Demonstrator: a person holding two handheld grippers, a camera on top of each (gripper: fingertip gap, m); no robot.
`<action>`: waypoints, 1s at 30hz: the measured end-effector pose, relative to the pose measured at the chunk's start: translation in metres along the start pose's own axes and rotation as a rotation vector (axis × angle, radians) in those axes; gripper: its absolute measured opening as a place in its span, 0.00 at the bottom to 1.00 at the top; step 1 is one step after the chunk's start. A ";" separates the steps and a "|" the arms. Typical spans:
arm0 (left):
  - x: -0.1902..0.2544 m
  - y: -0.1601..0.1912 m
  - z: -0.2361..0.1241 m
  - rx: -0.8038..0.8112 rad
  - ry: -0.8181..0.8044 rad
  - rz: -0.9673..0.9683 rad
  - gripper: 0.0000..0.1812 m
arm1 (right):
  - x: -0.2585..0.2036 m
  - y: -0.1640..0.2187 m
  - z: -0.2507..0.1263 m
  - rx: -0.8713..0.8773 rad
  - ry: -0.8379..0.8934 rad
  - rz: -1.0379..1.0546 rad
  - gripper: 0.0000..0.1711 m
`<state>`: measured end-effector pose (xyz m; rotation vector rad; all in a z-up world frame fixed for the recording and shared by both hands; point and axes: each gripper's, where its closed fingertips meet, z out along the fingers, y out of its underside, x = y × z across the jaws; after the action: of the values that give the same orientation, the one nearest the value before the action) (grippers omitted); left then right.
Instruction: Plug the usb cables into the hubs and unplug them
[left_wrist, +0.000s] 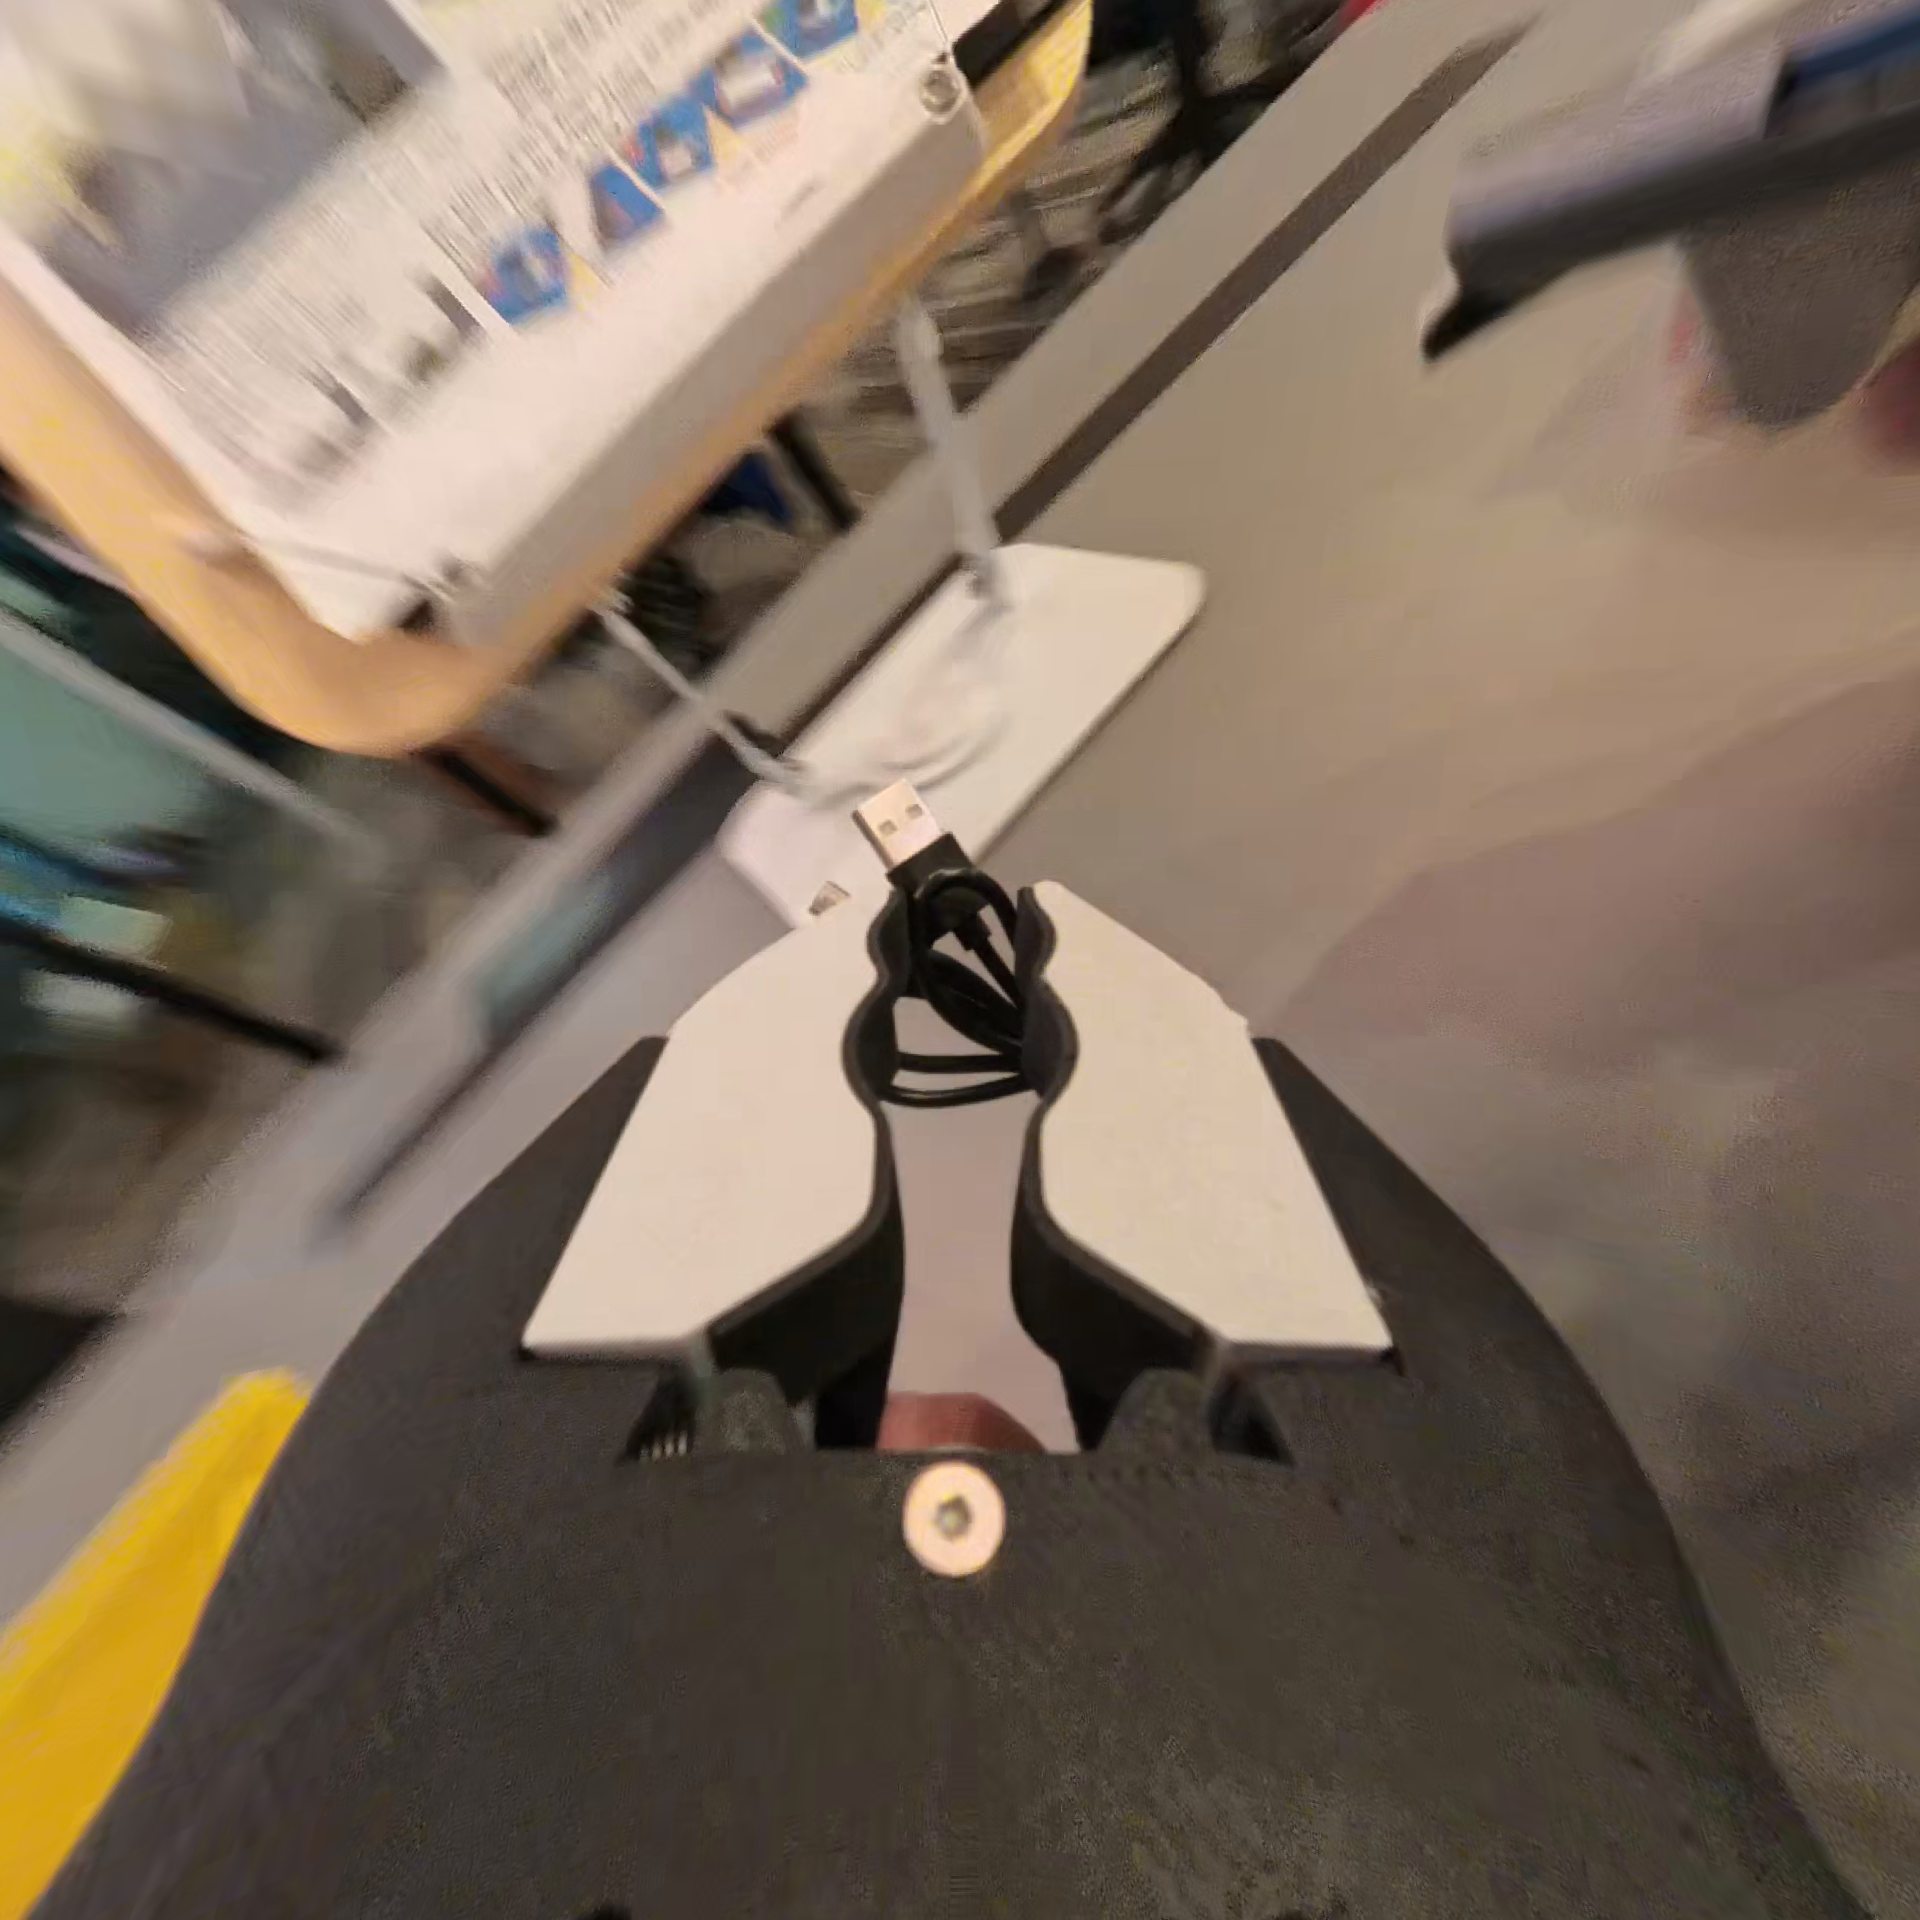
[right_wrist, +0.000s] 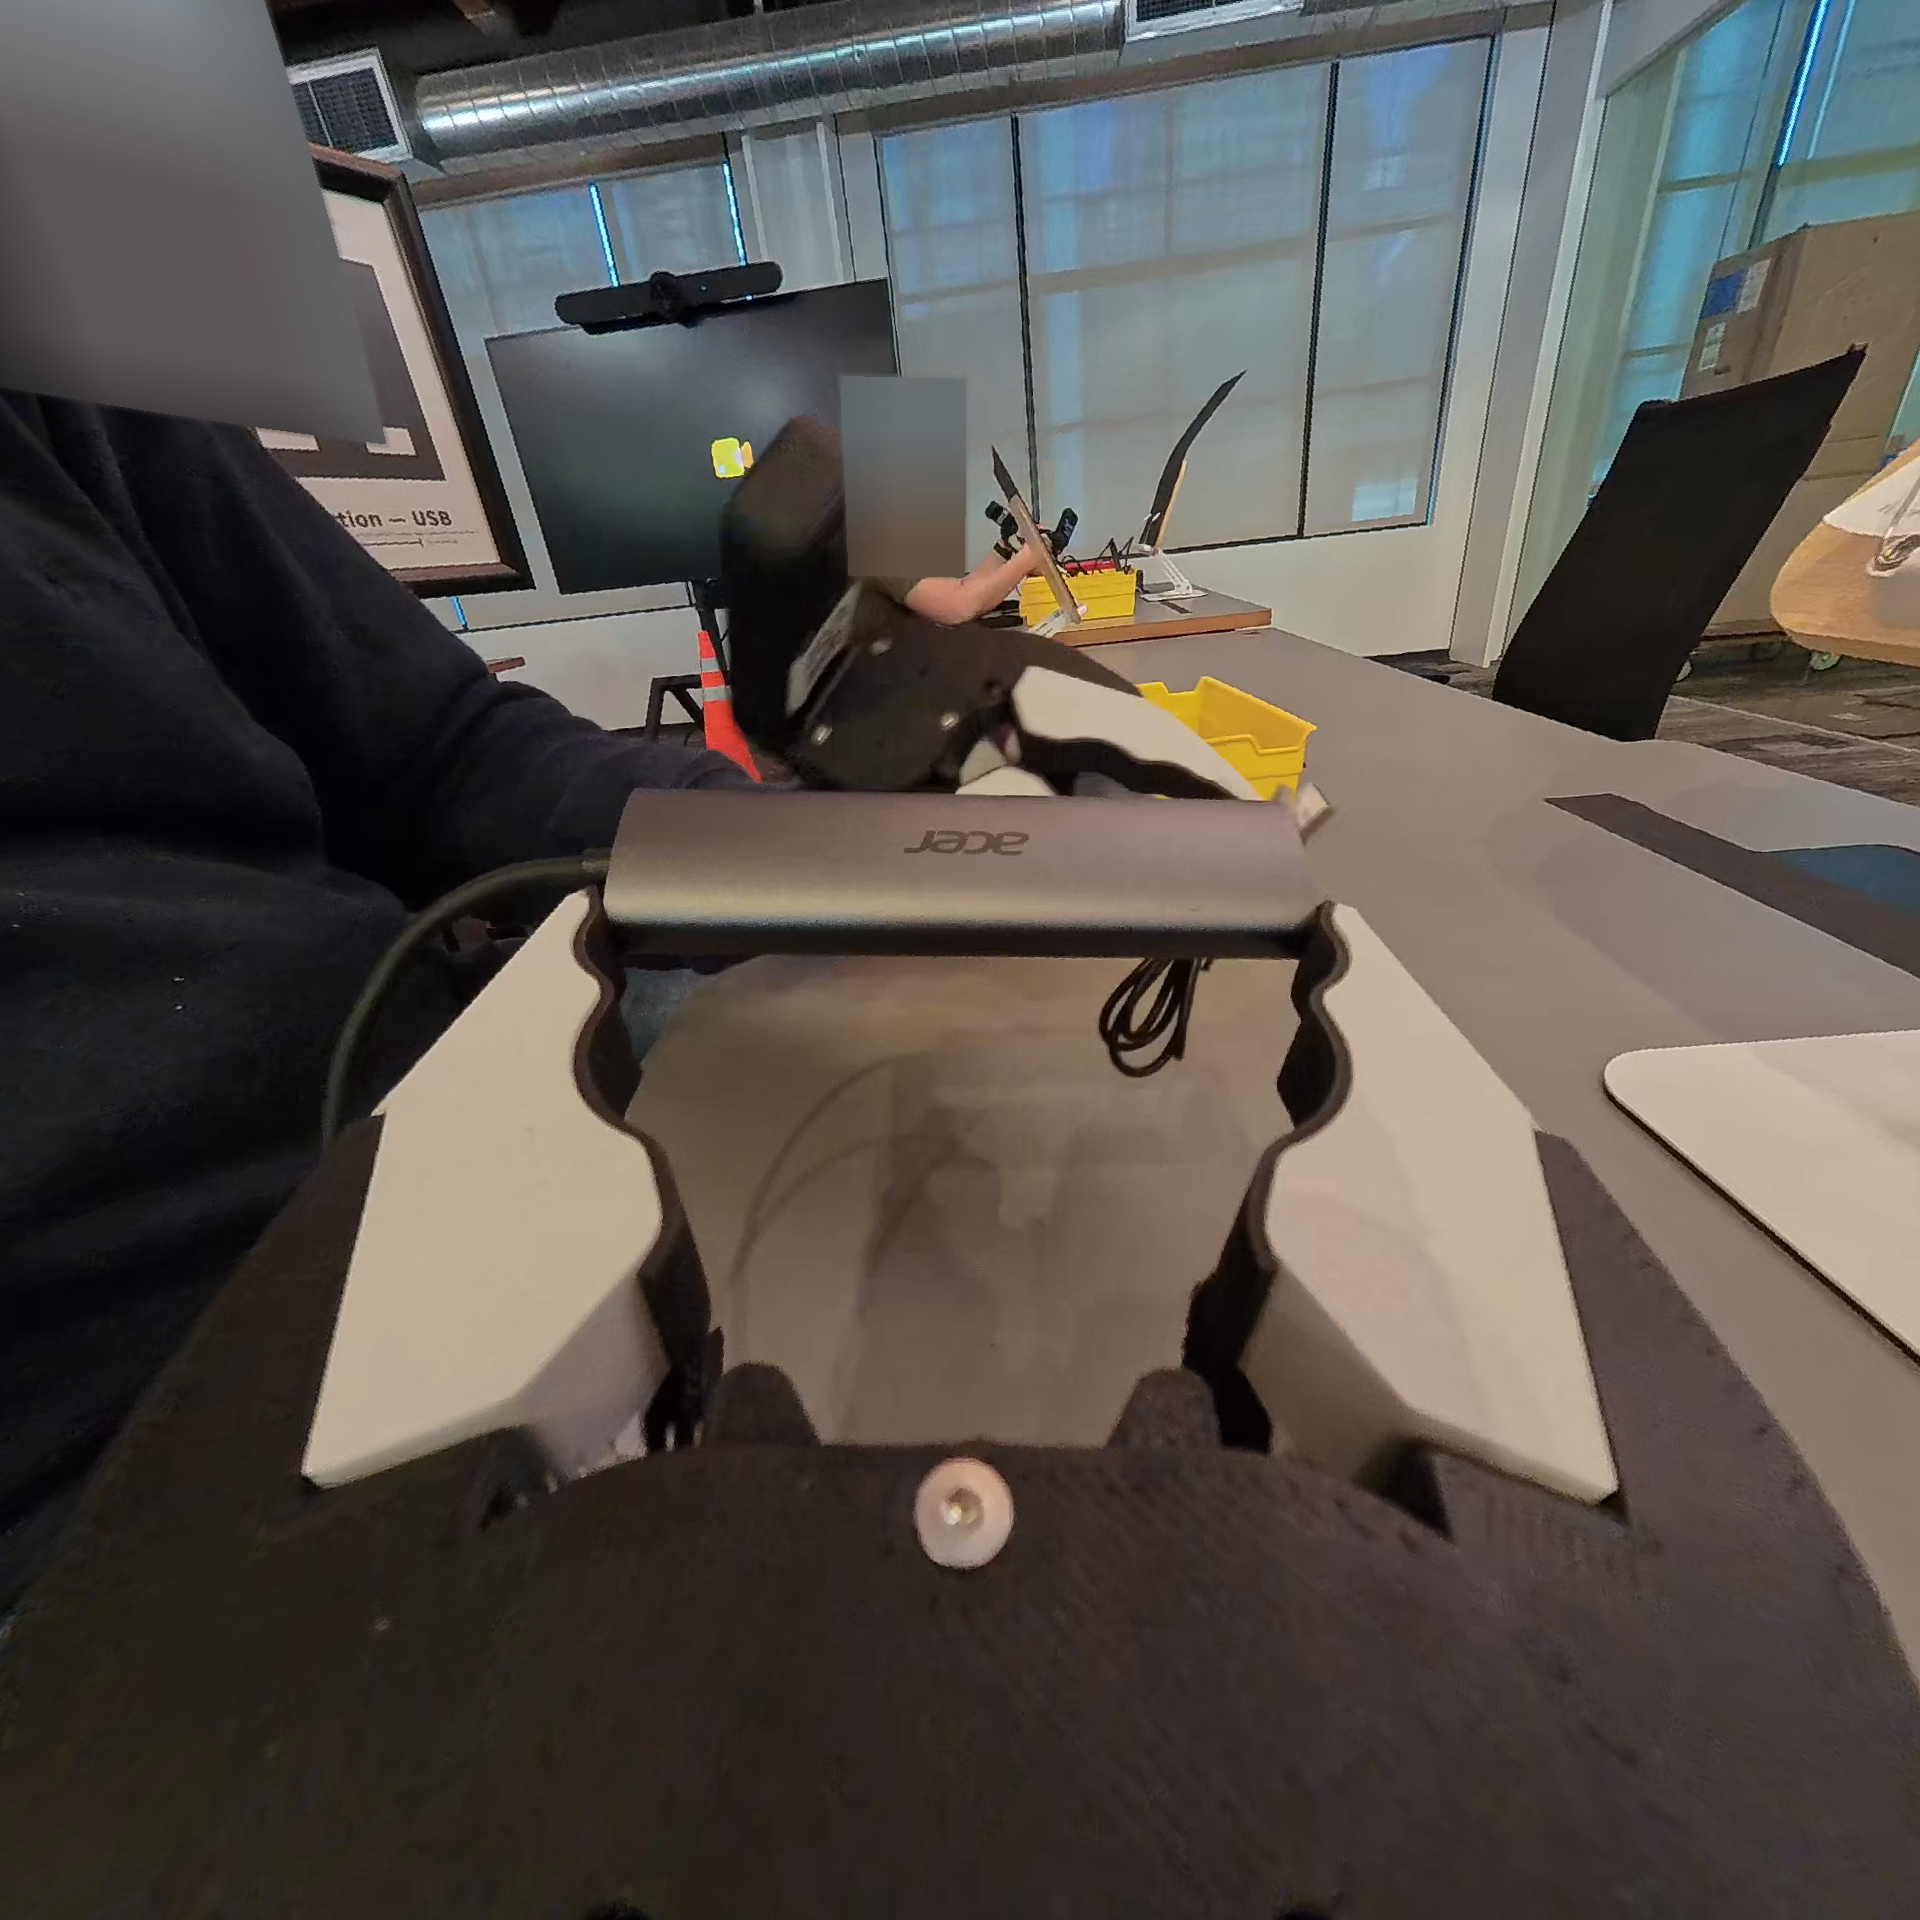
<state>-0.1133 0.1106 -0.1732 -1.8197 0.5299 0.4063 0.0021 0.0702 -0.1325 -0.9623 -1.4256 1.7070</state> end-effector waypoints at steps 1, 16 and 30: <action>0.000 0.000 -0.004 0.003 -0.085 0.140 0.10 | 0.000 0.000 0.000 0.000 0.000 -0.001 0.74; 0.123 0.024 -0.045 0.030 -0.009 0.820 0.07 | 0.000 -0.003 -0.003 0.007 0.008 -0.011 0.74; 0.125 0.005 -0.079 -0.023 0.411 0.509 0.06 | 0.000 -0.005 -0.006 0.014 0.010 -0.014 0.74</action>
<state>-0.0103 0.0148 -0.2184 -1.7837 1.2904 0.3772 0.0075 0.0739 -0.1278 -0.9498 -1.4097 1.6975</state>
